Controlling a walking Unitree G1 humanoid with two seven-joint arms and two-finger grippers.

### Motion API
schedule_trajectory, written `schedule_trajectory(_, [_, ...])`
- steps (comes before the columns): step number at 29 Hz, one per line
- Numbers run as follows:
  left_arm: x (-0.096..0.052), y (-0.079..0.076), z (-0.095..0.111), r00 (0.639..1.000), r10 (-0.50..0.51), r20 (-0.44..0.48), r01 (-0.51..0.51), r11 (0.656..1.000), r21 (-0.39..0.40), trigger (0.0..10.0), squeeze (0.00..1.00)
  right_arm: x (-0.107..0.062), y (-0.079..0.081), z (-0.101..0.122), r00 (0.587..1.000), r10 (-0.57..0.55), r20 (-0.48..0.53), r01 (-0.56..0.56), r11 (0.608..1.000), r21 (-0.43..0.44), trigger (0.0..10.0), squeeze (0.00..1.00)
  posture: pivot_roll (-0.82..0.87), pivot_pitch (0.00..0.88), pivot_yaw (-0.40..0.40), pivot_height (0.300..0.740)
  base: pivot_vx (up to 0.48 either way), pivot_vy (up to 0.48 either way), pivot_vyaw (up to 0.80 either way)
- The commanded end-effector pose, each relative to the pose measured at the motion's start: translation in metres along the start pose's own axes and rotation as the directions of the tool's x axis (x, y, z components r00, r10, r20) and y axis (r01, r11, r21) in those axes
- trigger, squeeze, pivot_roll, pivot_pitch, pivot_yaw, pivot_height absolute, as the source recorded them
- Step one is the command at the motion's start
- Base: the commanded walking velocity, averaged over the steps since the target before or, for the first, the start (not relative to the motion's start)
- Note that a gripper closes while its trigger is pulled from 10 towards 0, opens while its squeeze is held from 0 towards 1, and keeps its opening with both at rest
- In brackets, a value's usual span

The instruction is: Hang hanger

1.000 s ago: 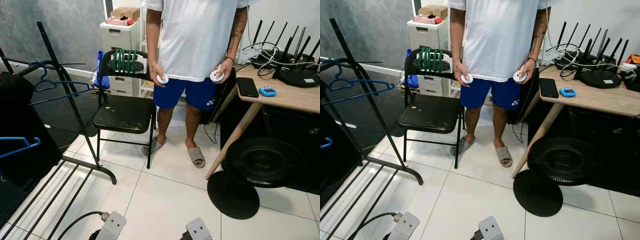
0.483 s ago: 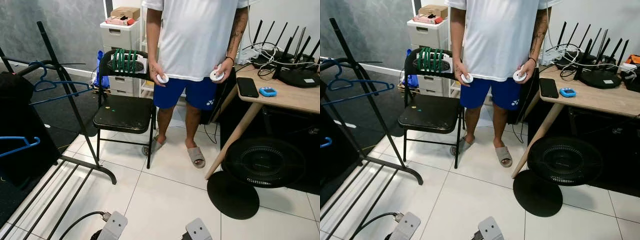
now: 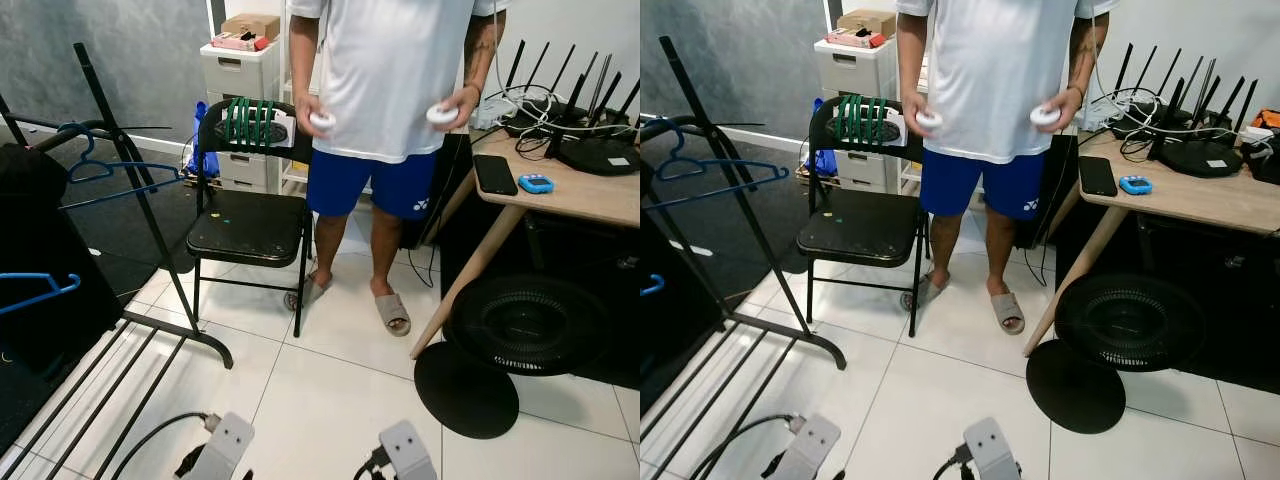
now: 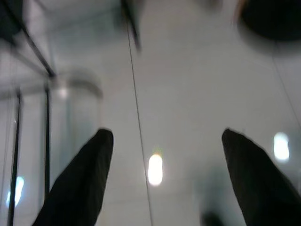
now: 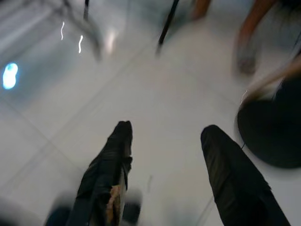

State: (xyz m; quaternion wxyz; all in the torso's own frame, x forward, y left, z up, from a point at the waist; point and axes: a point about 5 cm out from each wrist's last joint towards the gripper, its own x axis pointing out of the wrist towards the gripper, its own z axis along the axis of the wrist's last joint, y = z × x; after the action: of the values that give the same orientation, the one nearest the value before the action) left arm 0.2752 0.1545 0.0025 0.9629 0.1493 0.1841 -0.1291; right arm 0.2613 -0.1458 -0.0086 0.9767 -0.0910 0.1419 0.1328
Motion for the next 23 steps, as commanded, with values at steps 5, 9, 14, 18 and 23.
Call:
schedule_trajectory(5, [-0.022, 0.006, 0.068, 0.959, -0.076, 0.273, 0.066, 0.997, 0.045, 10.0, 0.00, -0.010, -0.013, 0.063, 0.936, -0.121, 0.331, 0.110, 0.993, 0.052, 10.0, 0.00, -0.14, 0.093, 0.059, 0.740, 0.000, 0.000, 0.00])
schedule_trajectory(9, [-0.035, 0.006, 0.070, 0.948, -0.115, 0.295, 0.090, 0.991, 0.098, 10.0, 0.00, -0.021, -0.008, 0.067, 0.924, -0.112, 0.365, 0.101, 0.994, 0.051, 10.0, 0.00, -0.14, 0.097, 0.064, 0.740, 0.000, 0.000, 0.00])
schedule_trajectory(14, [-0.068, 0.016, 0.072, 0.946, -0.150, 0.286, 0.118, 0.985, 0.126, 10.0, 0.00, -0.055, -0.001, 0.067, 0.918, -0.067, 0.391, 0.071, 0.997, 0.004, 10.0, 0.00, -0.15, 0.103, 0.083, 0.740, 0.000, 0.000, 0.00])
schedule_trajectory(18, [-0.095, 0.023, 0.088, 0.947, -0.161, 0.277, 0.133, 0.984, 0.117, 10.0, 0.00, -0.082, 0.000, 0.086, 0.907, 0.000, 0.422, 0.019, 0.999, -0.041, 10.0, 0.00, -0.15, 0.102, 0.090, 0.740, 0.000, 0.000, 0.00])
schedule_trajectory(23, [-0.083, 0.015, 0.094, 0.939, -0.160, 0.305, 0.128, 0.984, 0.124, 10.0, 0.00, -0.072, 0.003, 0.084, 0.916, 0.050, 0.398, -0.015, 0.996, -0.090, 10.0, 0.00, -0.15, 0.091, 0.084, 0.740, 0.000, 0.000, 0.00])
